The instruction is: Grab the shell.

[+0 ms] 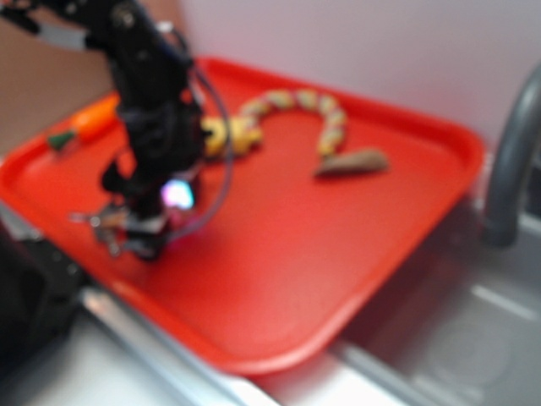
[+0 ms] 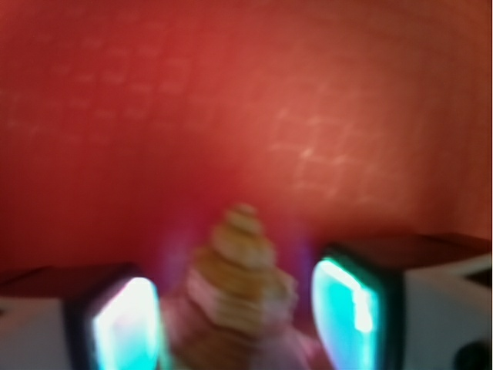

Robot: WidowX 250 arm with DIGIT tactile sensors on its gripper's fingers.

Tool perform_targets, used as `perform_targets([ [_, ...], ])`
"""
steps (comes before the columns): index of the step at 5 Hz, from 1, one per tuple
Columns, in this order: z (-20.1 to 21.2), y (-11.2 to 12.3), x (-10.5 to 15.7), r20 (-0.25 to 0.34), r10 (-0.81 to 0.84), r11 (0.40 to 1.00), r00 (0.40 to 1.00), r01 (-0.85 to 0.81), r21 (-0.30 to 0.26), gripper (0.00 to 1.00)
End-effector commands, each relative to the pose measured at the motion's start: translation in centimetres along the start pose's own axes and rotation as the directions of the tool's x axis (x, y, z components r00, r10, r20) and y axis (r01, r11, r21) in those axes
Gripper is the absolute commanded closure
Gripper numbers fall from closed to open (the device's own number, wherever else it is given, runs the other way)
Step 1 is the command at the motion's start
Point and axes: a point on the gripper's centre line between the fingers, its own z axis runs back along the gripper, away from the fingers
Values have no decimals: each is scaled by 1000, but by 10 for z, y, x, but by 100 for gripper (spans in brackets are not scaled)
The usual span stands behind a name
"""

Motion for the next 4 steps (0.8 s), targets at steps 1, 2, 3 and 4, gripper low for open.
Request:
perform_targets([
  [1, 23, -12, 5, 16, -25, 999, 1000, 25, 27, 100],
  [2, 74, 1, 35, -10, 193, 978, 981, -191, 80, 100],
  [3, 123, 14, 71, -58, 434, 899, 899, -428, 97, 100],
  [4, 171, 27, 89, -51, 643, 761, 764, -630, 155, 100],
])
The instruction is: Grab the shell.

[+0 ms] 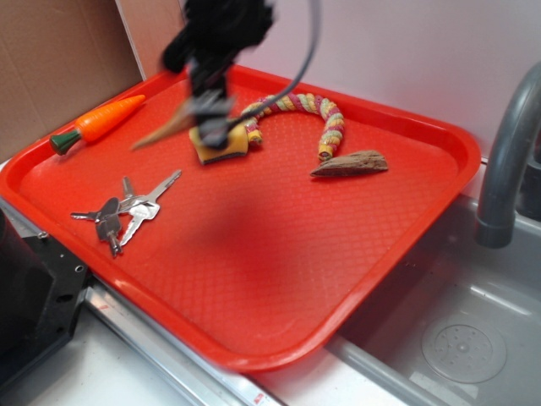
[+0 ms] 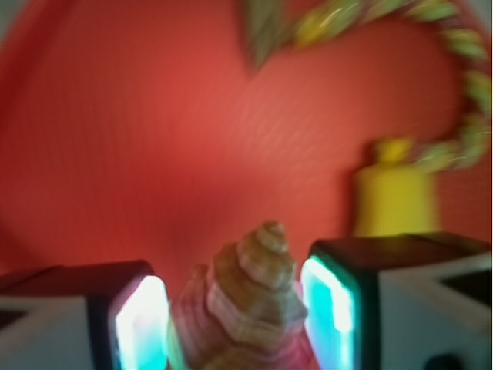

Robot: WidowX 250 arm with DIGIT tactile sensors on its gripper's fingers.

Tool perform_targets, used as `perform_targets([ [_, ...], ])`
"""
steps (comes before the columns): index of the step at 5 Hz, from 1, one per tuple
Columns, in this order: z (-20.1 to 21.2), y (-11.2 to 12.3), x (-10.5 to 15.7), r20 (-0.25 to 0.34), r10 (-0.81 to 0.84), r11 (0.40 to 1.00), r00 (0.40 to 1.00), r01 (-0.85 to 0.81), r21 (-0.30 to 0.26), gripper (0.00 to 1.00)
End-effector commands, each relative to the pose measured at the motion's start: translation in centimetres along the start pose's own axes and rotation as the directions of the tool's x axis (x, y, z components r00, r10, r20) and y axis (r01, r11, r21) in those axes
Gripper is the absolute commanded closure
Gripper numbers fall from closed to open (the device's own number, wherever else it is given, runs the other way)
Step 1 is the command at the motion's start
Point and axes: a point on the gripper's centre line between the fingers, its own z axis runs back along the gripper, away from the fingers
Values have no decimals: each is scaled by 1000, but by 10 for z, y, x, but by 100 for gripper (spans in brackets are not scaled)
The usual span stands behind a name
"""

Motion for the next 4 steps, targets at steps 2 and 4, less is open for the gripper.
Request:
perform_targets([
  [2, 73, -1, -20, 36, 517, 850, 855, -518, 93, 100],
  [4, 68, -19, -54, 222, 528, 830, 820, -553, 66, 100],
])
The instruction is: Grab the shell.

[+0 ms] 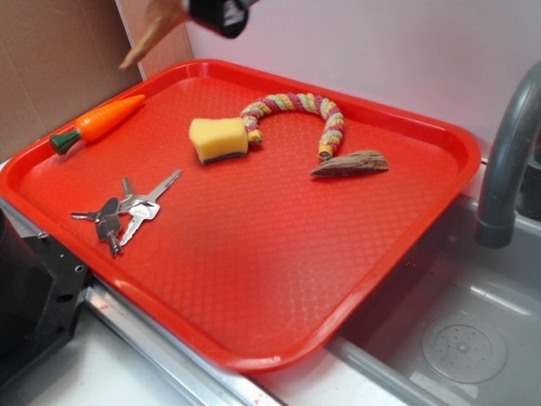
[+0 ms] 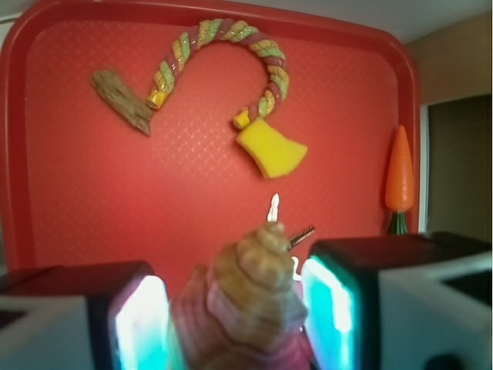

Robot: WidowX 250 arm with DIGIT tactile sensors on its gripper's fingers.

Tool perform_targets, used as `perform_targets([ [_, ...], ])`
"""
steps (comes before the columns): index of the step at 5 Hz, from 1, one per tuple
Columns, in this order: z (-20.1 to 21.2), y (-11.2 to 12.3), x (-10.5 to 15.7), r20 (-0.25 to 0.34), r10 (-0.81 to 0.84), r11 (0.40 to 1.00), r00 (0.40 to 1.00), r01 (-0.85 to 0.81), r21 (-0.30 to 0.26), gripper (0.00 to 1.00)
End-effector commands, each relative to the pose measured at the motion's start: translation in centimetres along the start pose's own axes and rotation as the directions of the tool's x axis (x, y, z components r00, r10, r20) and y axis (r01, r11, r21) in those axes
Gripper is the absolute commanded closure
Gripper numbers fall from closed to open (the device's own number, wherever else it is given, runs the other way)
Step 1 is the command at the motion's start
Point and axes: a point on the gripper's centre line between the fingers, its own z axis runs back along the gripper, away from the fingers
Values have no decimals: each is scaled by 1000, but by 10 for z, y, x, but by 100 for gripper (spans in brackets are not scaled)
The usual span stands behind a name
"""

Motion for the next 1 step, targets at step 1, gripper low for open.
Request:
perform_targets([
  [1, 3, -4, -15, 112, -9, 998, 994, 15, -58, 100],
])
